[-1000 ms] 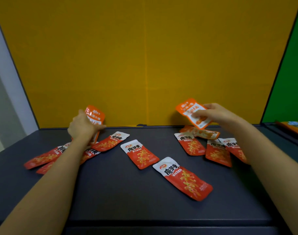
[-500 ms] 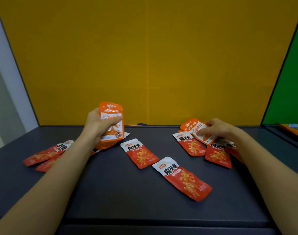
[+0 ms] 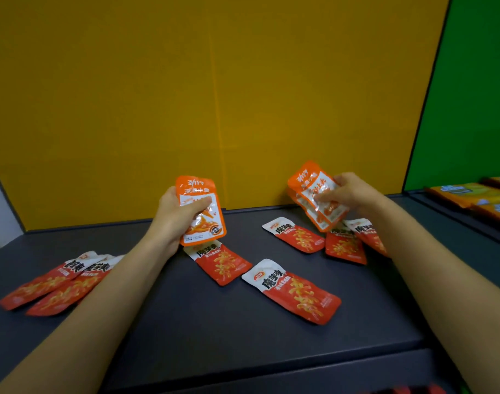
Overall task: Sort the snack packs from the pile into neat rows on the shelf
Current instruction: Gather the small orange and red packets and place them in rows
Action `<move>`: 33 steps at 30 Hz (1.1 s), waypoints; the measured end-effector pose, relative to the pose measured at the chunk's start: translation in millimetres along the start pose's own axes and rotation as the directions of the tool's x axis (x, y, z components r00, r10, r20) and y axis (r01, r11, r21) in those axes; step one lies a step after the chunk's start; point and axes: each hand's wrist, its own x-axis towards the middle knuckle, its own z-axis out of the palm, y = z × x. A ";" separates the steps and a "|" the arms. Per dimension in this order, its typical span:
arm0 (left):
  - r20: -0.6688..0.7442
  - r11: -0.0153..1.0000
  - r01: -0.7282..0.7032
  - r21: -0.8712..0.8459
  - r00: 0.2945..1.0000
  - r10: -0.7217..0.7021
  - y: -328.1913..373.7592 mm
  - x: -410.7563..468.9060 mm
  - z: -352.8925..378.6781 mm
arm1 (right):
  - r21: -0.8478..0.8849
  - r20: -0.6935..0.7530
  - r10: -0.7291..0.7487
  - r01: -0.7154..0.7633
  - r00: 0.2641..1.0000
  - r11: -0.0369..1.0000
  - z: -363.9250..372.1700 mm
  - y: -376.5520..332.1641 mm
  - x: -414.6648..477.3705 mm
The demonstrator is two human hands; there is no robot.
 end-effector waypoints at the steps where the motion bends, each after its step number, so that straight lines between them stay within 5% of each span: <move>1: -0.004 1.000 -0.008 -0.016 1.000 0.008 3.9 -2.8 2.1 | 0.042 -0.071 -0.019 0.022 0.997 0.999 -6.0 -0.4 -4.2; 7: 0.064 0.993 -0.086 -0.079 0.994 0.091 35.0 -35.1 37.4 | 0.405 -0.260 -0.063 0.168 0.963 0.899 -61.6 35.4 -70.0; 15: 0.396 0.996 -0.041 -0.080 0.915 0.069 68.5 -113.2 200.0 | 0.625 -0.417 0.097 0.208 0.904 0.752 -176.8 133.9 -192.9; 25: 0.774 0.989 0.054 -0.137 0.629 0.073 59.8 -269.9 435.5 | 0.617 -0.606 0.344 0.150 0.718 0.773 -321.1 290.1 -337.7; 33: 0.903 0.989 0.144 -0.015 0.426 -0.048 27.3 -358.3 585.7 | 0.680 -0.653 0.550 0.084 0.521 0.728 -400.8 391.0 -412.9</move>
